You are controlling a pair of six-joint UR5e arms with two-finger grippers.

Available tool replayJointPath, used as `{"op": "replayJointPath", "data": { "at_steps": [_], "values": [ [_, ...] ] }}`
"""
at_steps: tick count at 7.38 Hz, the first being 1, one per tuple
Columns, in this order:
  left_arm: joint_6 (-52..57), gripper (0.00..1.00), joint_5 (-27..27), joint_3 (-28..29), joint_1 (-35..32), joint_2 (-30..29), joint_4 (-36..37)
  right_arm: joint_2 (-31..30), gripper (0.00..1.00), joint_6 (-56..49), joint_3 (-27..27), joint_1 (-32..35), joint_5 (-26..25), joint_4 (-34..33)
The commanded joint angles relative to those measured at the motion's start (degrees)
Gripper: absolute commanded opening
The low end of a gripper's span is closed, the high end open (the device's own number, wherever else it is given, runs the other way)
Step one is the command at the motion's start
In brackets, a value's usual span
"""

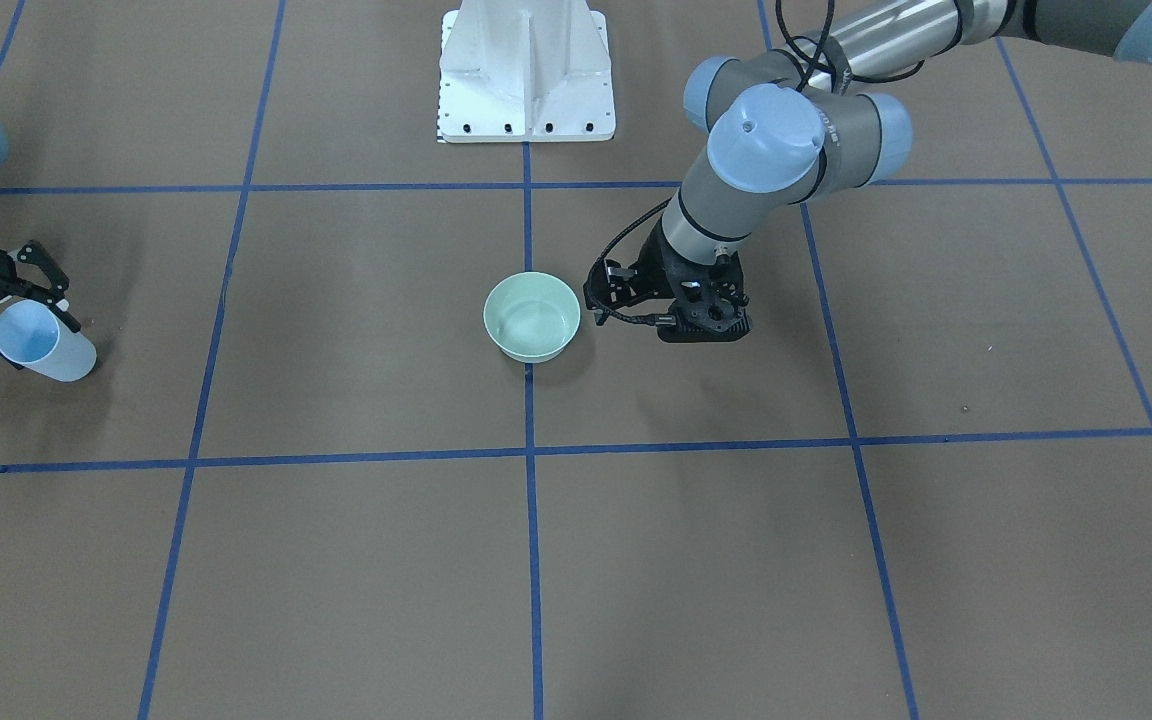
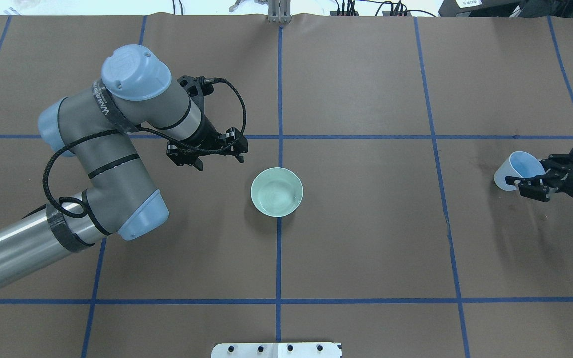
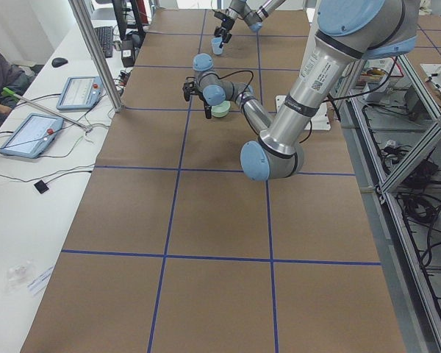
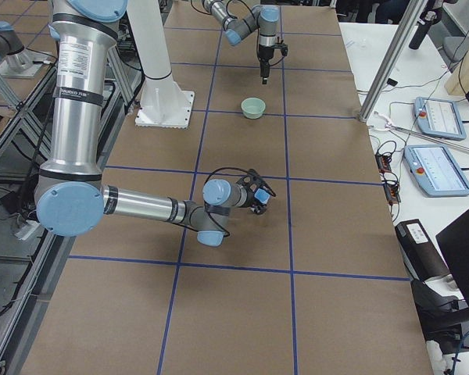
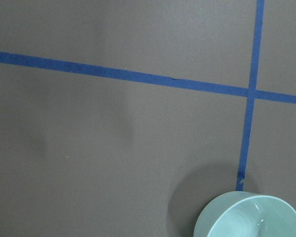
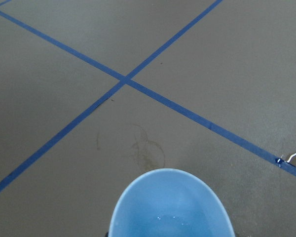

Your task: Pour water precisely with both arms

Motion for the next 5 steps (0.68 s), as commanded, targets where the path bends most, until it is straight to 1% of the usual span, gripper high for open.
{"op": "replayJointPath", "data": {
  "at_steps": [1,3,4,5],
  "values": [
    [0.26,1.00,0.00,-0.67,-1.85,0.16,0.00,7.03,0.51,-0.08,5.20,0.10,-0.57,-15.00],
    [3.49,1.00,0.00,-3.73,-5.19,5.67,-0.35,15.72,0.51,-0.25,6.27,-0.59,-3.72,-28.10],
    [9.26,1.00,0.00,-5.66,-6.16,9.70,-0.26,17.16,0.51,-0.25,9.14,-3.82,-7.21,-33.82],
    [14.71,1.00,-0.18,-6.81,-7.83,13.48,-0.44,18.39,0.51,-0.43,14.65,-7.77,-12.73,-41.97]
  ]
}}
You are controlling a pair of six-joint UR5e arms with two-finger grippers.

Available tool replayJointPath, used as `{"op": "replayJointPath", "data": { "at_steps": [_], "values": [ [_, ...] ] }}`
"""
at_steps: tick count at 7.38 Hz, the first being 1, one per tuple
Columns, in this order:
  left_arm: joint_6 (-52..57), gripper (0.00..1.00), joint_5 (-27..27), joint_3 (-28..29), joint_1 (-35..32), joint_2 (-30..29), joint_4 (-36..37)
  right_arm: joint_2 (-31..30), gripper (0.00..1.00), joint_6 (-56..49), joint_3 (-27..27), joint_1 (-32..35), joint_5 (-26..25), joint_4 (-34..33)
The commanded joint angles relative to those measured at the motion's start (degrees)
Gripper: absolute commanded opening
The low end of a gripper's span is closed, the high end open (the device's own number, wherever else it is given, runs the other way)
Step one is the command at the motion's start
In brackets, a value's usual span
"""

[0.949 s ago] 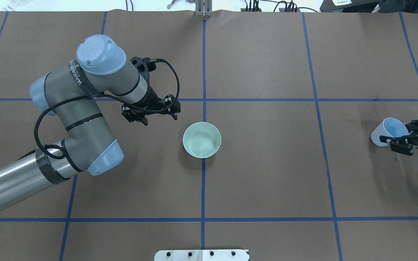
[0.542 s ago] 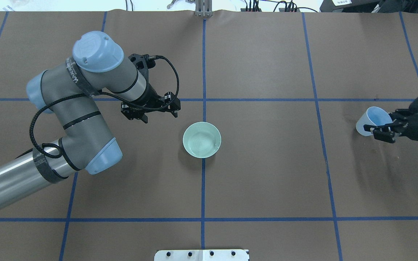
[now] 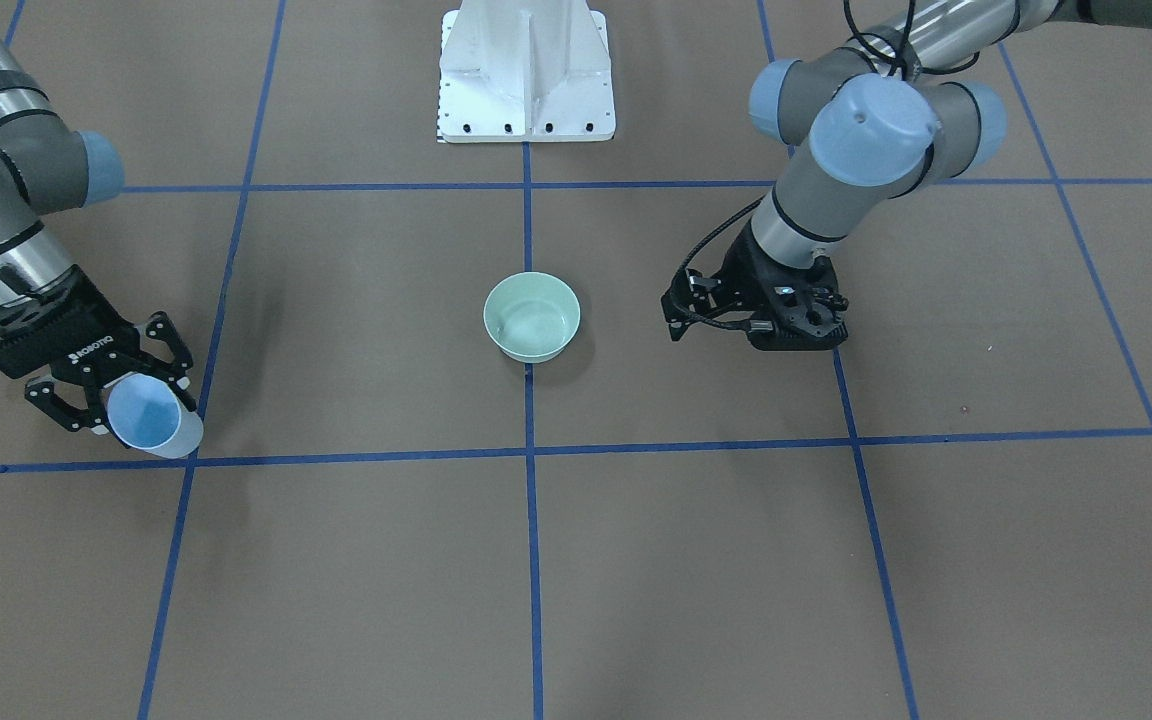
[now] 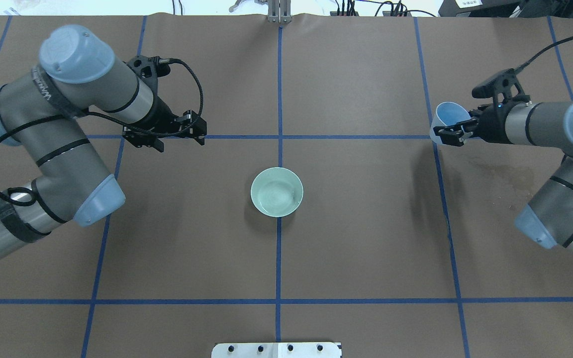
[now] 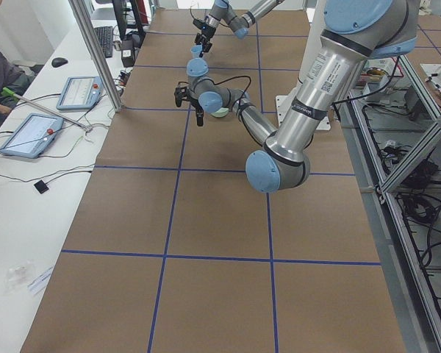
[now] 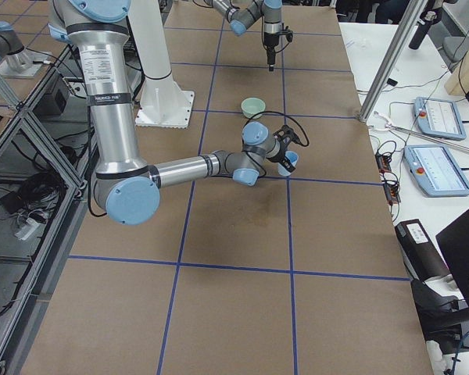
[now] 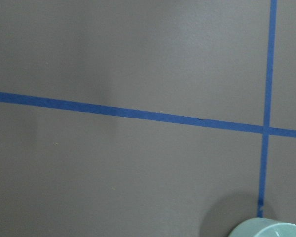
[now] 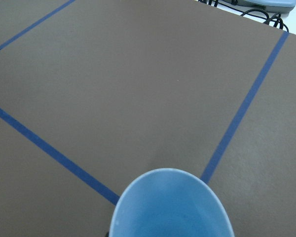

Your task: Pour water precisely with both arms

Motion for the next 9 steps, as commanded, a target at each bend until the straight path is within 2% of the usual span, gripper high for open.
{"op": "replayJointPath", "data": {
  "at_steps": [1,2,3,4,6,7,9],
  "values": [
    [10.53,1.00,-0.39,-2.48,-3.17,7.09,-0.22,4.82,0.51,-0.33,10.91,-7.82,-8.98,-20.37],
    [11.35,1.00,-0.31,-2.14,-3.61,7.64,-0.22,8.93,0.51,-0.42,12.79,-12.29,-14.32,-27.44],
    [11.36,1.00,-0.22,-1.79,-3.71,7.65,-0.30,13.15,0.51,-0.51,12.98,-17.82,-23.17,-34.21],
    [11.45,1.00,-0.13,-1.52,-3.71,7.91,-0.31,17.37,0.51,-0.51,12.99,-20.31,-25.95,-41.41],
    [11.45,1.00,-0.13,-1.08,-3.71,7.82,-0.39,18.99,0.54,0.28,12.81,-23.05,-27.29,-42.71],
    [11.36,1.00,-0.13,-1.08,-3.71,7.82,-0.39,19.43,0.45,1.15,12.72,-24.10,-27.65,-42.63],
    [11.36,1.00,-0.13,-1.08,-3.71,7.82,-0.39,20.30,0.42,1.25,12.72,-27.35,-32.20,-42.28]
  ]
}}
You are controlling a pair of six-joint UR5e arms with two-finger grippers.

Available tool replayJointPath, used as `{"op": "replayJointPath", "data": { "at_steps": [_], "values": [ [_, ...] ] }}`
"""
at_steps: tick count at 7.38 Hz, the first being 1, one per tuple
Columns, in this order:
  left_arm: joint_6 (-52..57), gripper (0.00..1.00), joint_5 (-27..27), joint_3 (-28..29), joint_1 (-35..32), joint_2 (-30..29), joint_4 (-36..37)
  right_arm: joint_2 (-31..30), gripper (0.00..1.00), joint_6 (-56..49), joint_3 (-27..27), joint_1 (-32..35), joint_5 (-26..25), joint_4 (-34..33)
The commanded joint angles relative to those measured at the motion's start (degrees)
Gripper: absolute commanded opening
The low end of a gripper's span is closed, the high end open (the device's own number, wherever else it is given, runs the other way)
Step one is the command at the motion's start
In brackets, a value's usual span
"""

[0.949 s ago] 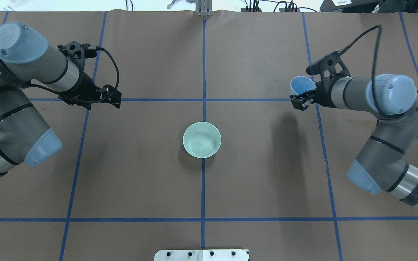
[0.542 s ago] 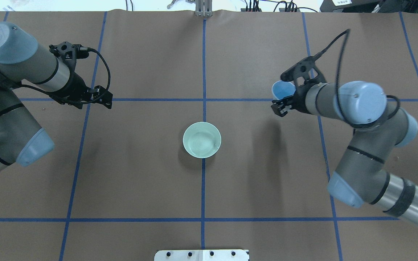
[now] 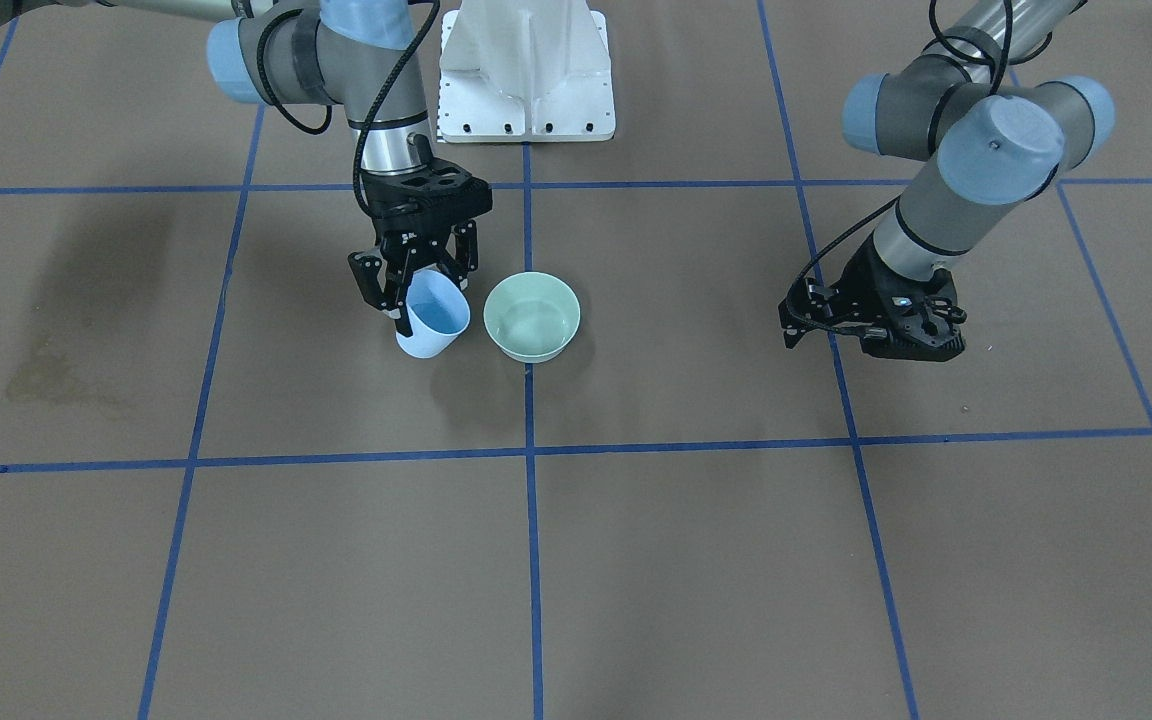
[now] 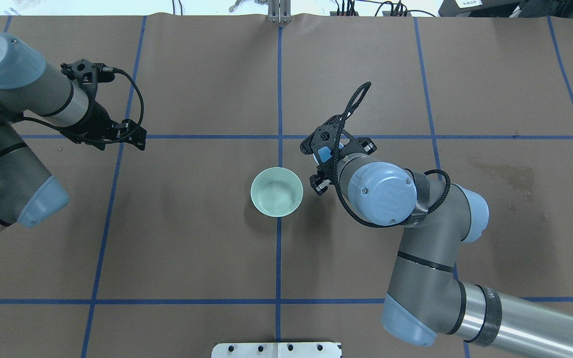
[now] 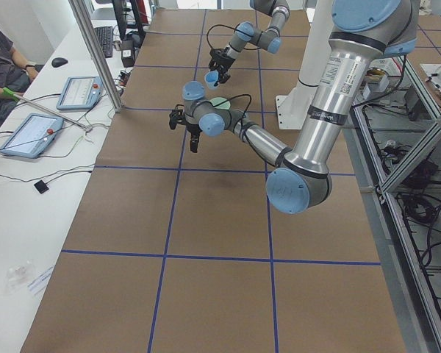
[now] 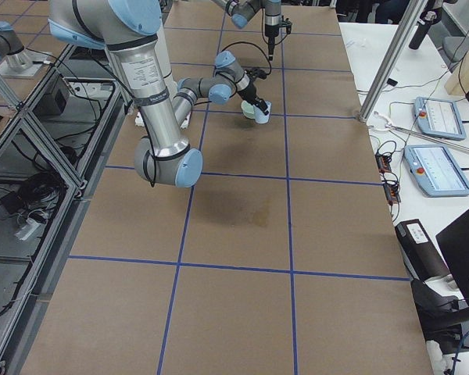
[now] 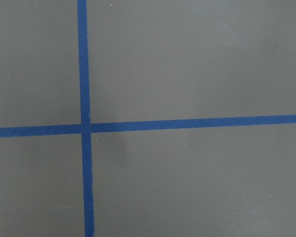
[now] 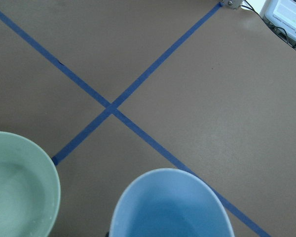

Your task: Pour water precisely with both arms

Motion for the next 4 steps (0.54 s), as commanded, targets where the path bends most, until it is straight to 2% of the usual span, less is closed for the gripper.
{"op": "replayJointPath", "data": {
  "at_steps": [1,2,3,4],
  "values": [
    [-0.01,1.00,0.00,0.02,0.00,-0.01,0.00,0.96,0.36,1.54,0.03,-2.54,-2.28,0.43],
    [-0.01,1.00,0.00,0.02,0.00,0.08,0.00,1.65,0.36,1.72,-0.15,-2.72,-2.45,0.43],
    [-0.01,1.00,0.00,0.11,0.08,0.08,0.00,2.10,0.41,1.73,-0.49,-2.98,-2.97,0.08],
    [-0.01,1.00,0.00,0.11,0.00,0.08,0.00,2.10,0.41,1.03,-0.93,-4.02,-6.46,-0.70]
  ]
}}
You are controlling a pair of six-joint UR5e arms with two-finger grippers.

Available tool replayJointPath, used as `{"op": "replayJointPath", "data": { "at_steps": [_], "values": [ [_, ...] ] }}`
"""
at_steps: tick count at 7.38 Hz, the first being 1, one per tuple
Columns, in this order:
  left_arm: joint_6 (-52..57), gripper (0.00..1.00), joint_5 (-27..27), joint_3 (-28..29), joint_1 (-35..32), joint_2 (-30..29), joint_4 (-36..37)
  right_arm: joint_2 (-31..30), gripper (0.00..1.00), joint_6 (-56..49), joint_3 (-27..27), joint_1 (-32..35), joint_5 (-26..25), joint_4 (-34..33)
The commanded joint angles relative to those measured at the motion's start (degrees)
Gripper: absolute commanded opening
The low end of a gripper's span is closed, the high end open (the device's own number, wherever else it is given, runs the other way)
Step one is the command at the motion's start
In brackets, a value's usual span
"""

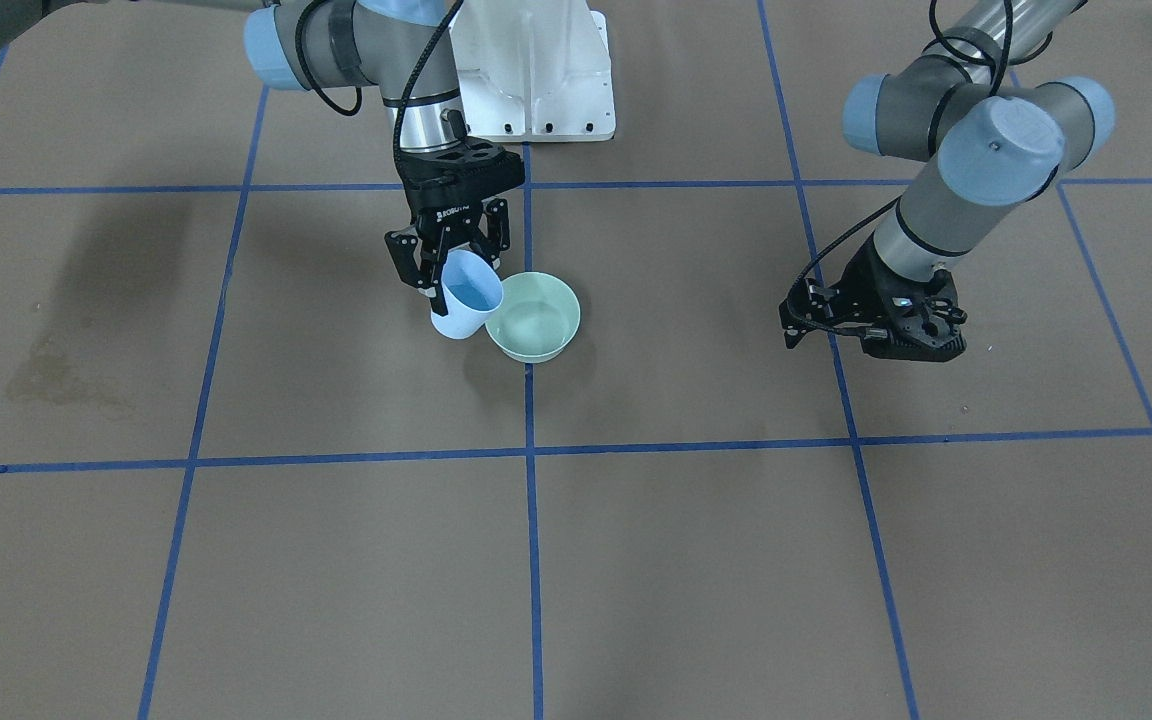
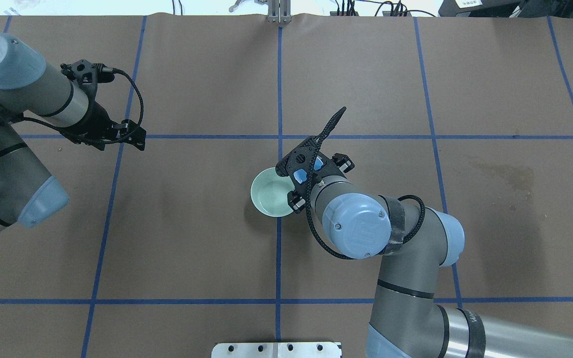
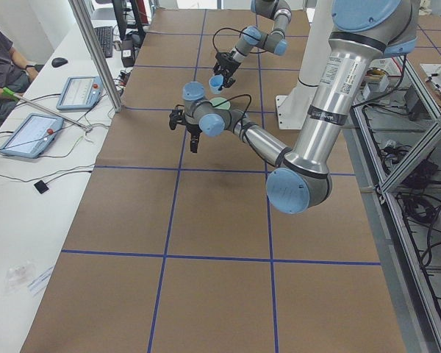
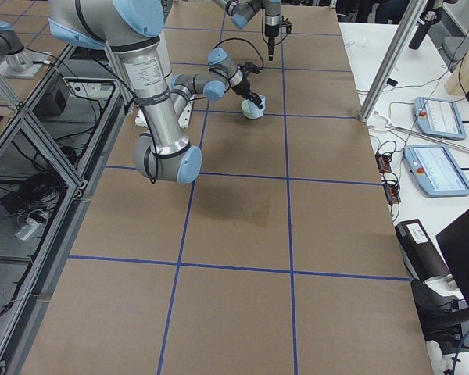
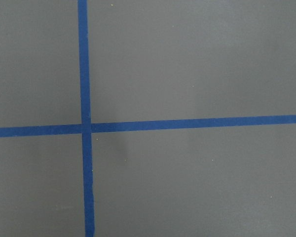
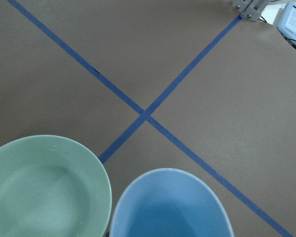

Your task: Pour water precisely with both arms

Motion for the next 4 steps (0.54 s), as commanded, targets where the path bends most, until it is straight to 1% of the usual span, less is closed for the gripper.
{"op": "replayJointPath", "data": {
  "at_steps": [1,2,3,4],
  "values": [
    [0.00,1.00,0.00,0.03,-0.02,0.01,0.00,1.57,0.41,-0.98,-0.82,-2.02,-6.23,-6.54],
    [0.00,1.00,0.00,0.03,-0.02,0.01,0.00,2.80,0.41,-3.34,-0.74,-2.20,-6.87,-9.73],
    [0.00,1.00,0.00,0.03,0.06,0.01,0.00,2.81,0.41,-3.79,-0.91,-2.38,-6.97,-10.20],
    [-0.09,1.00,0.00,0.03,0.07,0.10,0.00,3.07,0.41,-5.28,-0.92,-2.56,-7.84,-12.64]
  ]
}}
